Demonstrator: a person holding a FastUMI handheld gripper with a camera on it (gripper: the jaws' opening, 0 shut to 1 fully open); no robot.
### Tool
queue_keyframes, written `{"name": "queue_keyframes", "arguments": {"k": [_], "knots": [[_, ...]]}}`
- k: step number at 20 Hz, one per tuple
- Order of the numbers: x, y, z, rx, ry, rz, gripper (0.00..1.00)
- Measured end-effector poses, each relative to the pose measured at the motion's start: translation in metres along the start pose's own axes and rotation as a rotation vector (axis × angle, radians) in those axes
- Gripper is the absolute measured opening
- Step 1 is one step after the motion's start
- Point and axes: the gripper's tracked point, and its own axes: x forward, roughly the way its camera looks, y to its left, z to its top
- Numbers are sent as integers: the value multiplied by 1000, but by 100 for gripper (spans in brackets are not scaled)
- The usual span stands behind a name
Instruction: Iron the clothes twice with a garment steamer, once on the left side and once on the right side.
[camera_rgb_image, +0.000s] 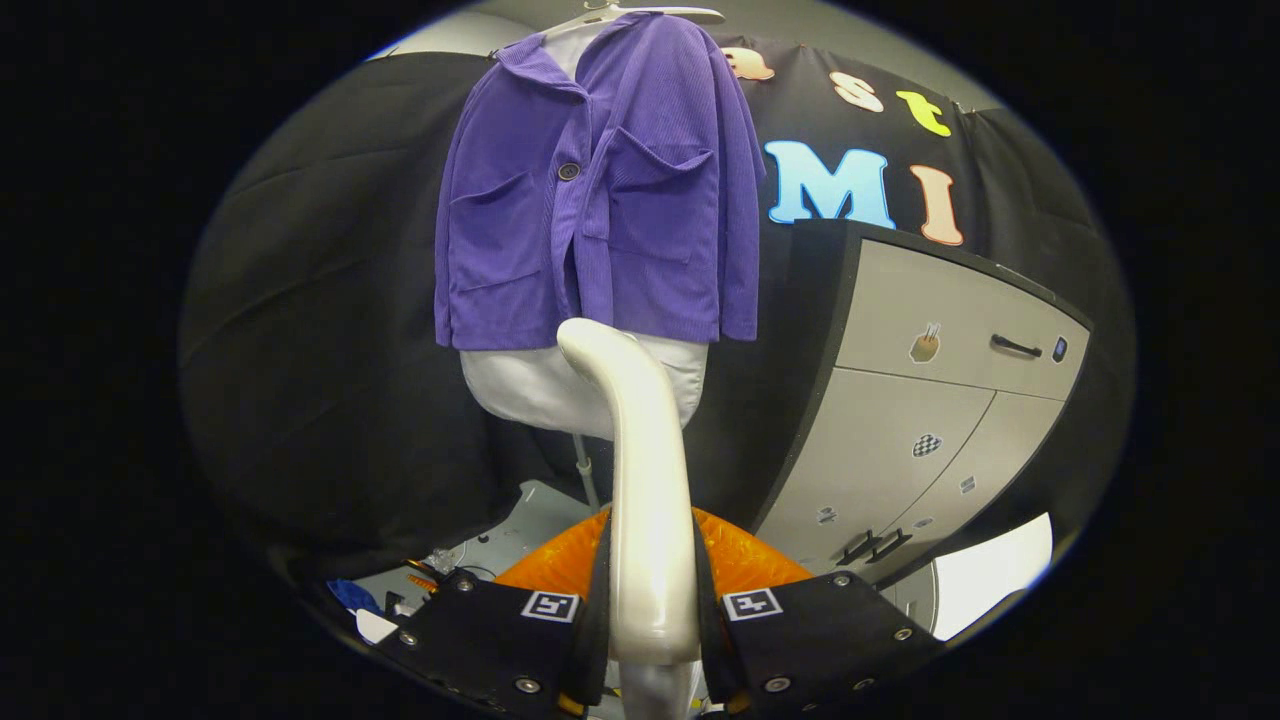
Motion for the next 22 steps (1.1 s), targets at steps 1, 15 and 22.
{"name": "queue_keyframes", "arguments": {"k": [1, 15, 22], "knots": [[-4, 0, -1, 2, 1, 4, 38], [-114, 11, 199, 43, -437, 87, 38], [-135, 38, 293, 45, -578, 148, 38]]}}
